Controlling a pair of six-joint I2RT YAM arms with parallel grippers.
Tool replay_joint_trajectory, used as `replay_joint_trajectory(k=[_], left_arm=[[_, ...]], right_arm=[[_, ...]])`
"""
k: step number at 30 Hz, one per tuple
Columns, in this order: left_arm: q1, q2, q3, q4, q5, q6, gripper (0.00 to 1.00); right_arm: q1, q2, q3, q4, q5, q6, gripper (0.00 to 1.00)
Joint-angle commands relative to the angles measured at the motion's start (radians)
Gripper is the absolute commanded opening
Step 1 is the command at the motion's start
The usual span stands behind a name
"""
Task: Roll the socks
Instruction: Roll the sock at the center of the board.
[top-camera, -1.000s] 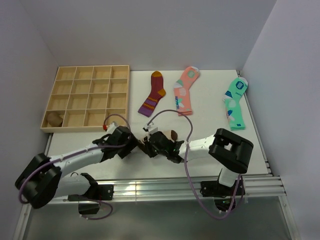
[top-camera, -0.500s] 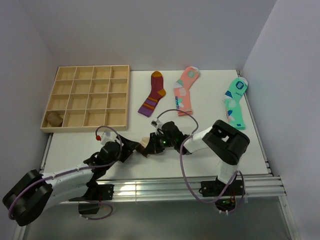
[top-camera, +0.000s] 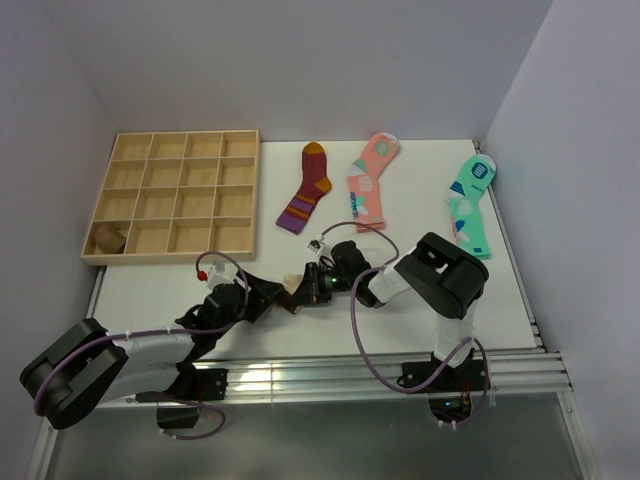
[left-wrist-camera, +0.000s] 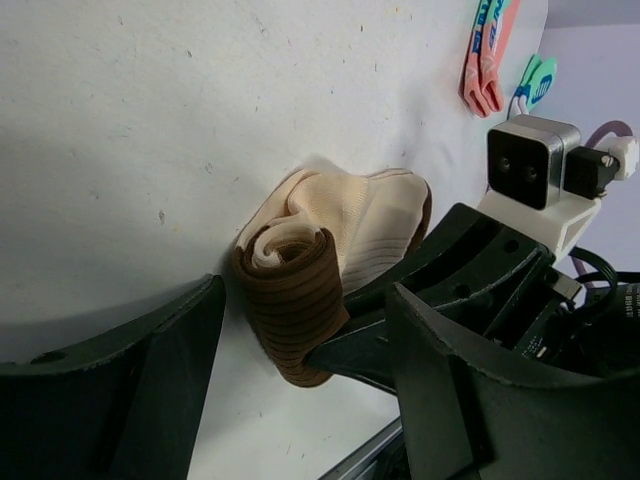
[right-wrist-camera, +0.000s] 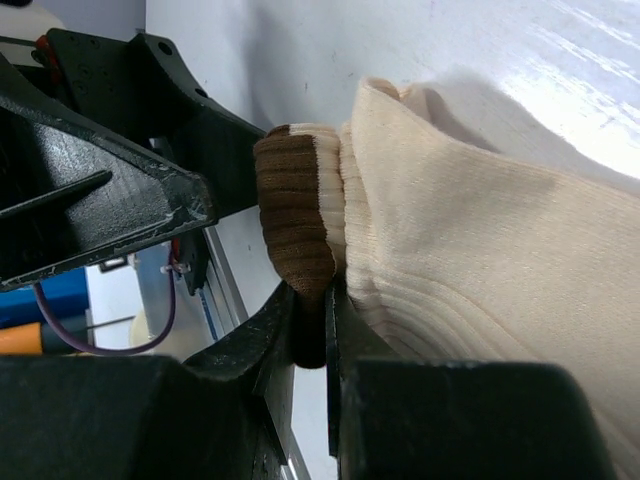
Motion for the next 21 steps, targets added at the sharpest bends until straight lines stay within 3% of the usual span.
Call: replay_joint_trajectory(k=[1,9,14,17,20,21], left_arm=[[-0.011,0.019,-0.032,-0.036,-0.004,-0.005,0.71],[-0.016,0.158,0.001,0.004,0.022,-0.004,0.69],[-0.016,0.194,0.020,-0.014,0.017,-0.013,0.57],[-0.014,0.197,0.027,-0.031,0.014,-0.013,0.49],[-0.014,0.198,0.039,-0.049,0.013,-0.008,0.32],[-0.014,0.200,0.050,-0.060,0.008,-0.004,0.22]], right_arm=[[-0.022,0.053,-0.039,0.022,-0.003,0.032,0.00],[-0.033,0.076,-0.046,0.066,-0.027,0.052,0.00],[-0.034,0.092,-0.044,0.071,-0.037,0.058,0.00],[-0.037,0.098,-0.044,0.075,-0.039,0.063,0.00],[-0.037,0.106,-0.043,0.083,-0.047,0.063,0.00],[-0.037,0.103,-0.041,0.080,-0.048,0.061,0.00]])
